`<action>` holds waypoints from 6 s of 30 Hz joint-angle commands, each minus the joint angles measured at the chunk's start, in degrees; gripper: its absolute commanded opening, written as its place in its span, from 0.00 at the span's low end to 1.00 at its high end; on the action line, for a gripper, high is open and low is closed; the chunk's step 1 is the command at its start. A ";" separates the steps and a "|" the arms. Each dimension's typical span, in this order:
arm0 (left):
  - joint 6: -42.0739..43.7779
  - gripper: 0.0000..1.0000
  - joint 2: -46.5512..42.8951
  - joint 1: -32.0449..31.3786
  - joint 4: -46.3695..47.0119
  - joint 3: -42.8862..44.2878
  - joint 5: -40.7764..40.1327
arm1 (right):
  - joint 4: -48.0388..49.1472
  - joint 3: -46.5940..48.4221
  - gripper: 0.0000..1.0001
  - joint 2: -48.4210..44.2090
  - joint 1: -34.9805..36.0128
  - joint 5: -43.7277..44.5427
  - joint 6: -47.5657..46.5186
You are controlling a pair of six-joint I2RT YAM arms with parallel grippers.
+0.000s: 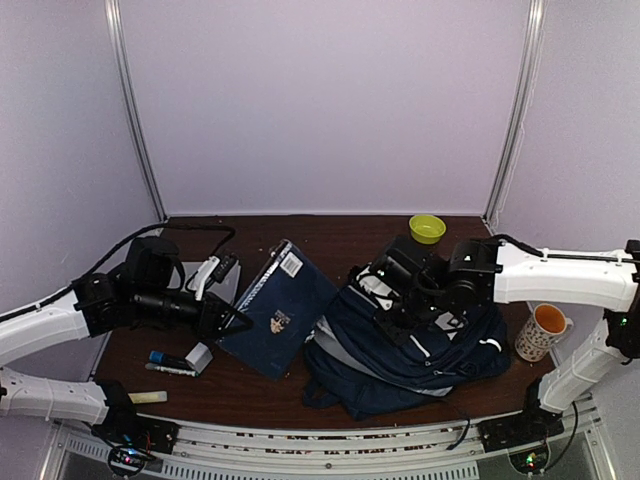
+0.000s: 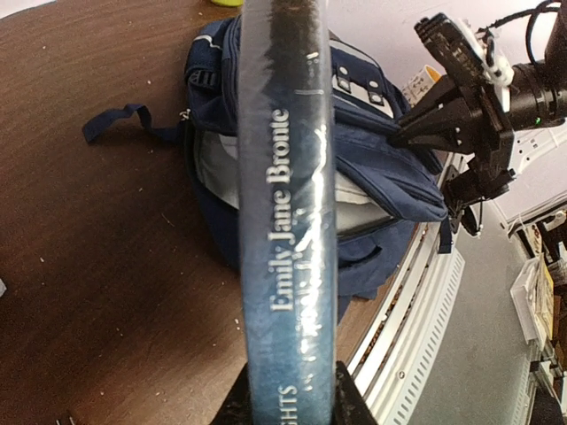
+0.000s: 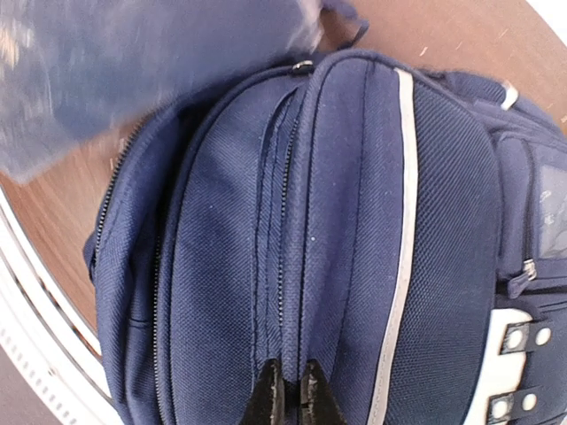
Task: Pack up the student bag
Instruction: Pick up the largest pocket of the bag from the student bag, then place the book in the largest pocket of the bag, then move the book to the center of the board.
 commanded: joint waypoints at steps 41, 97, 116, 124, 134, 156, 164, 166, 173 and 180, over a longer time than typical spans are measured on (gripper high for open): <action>-3.55 0.00 4.16 -0.19 8.70 0.63 14.87 | 16.34 4.99 0.00 -9.22 -5.82 -4.32 1.72; -33.54 0.00 55.67 -6.25 28.09 36.46 12.95 | 30.45 -4.68 0.00 -16.45 -2.52 -13.34 -2.14; -17.82 0.82 40.98 -7.78 9.72 29.36 -1.84 | 32.65 -9.89 0.00 -20.19 -2.58 -4.30 -2.33; -11.24 0.95 29.11 -8.66 -2.08 23.62 -16.90 | 34.15 -13.62 0.00 -20.95 -2.58 -2.81 -4.35; -11.85 0.98 21.26 -8.31 -15.48 23.42 -36.98 | 33.15 -14.69 0.00 -21.08 -2.55 -3.02 -3.72; -18.87 0.98 7.60 2.43 -23.92 16.23 -53.23 | 41.22 -23.72 0.00 -26.38 -7.92 -3.69 0.40; -23.07 0.98 5.68 5.74 -27.62 14.42 -54.39 | 45.15 -28.18 0.00 -26.40 -8.12 1.33 -2.39; -26.13 0.97 5.23 6.74 -28.95 13.93 -55.21 | 45.34 -28.70 0.00 -25.29 -8.17 1.81 -3.01; -38.89 0.95 2.78 8.47 -26.35 8.98 -55.39 | 49.87 -31.60 0.00 -21.43 -8.14 1.18 -2.07; -43.02 0.94 3.00 14.60 -20.96 4.49 -50.64 | 50.12 -31.70 0.00 -20.50 -8.17 1.88 -1.81</action>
